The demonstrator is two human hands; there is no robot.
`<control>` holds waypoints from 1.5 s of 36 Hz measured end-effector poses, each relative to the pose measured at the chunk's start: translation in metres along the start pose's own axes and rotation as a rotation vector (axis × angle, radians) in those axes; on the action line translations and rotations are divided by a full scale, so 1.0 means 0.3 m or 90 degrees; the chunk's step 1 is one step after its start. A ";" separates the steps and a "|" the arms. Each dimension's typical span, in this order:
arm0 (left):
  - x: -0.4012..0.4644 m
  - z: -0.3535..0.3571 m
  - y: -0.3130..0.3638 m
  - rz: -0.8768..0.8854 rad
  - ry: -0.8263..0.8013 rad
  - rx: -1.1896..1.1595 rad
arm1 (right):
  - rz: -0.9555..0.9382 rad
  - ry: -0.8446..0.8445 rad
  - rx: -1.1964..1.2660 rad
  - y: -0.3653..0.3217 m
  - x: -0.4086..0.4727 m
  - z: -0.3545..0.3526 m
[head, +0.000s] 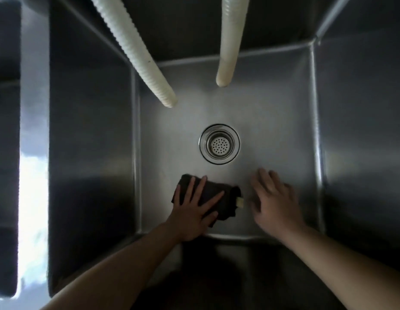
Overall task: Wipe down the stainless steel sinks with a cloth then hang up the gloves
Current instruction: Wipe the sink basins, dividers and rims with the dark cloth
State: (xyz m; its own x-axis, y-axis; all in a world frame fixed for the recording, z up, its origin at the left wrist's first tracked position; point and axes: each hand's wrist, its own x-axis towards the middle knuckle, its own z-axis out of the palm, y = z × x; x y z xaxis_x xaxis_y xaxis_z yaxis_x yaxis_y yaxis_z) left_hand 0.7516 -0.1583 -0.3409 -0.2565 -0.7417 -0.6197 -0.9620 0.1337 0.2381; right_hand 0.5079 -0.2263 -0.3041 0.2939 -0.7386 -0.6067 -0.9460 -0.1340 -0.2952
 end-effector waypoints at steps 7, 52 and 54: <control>-0.062 -0.356 -0.047 -0.064 0.060 -0.246 | -0.201 -0.038 -0.072 -0.157 0.014 0.078; -0.516 -0.568 -0.398 -0.206 0.545 -0.136 | -0.398 0.153 -0.160 -0.736 0.493 0.247; -0.518 -0.557 -0.384 -0.224 0.558 -0.132 | -0.489 0.122 -0.197 -0.689 0.414 0.292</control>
State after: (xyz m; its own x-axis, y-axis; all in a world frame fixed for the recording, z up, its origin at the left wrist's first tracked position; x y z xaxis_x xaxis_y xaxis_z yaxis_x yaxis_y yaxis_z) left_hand 0.9182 -0.1683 -0.1469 0.2855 -0.9553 0.0764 -0.9129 -0.2468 0.3250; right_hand 0.7518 -0.2325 -0.3830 0.8681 -0.4641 -0.1762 -0.4962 -0.7982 -0.3417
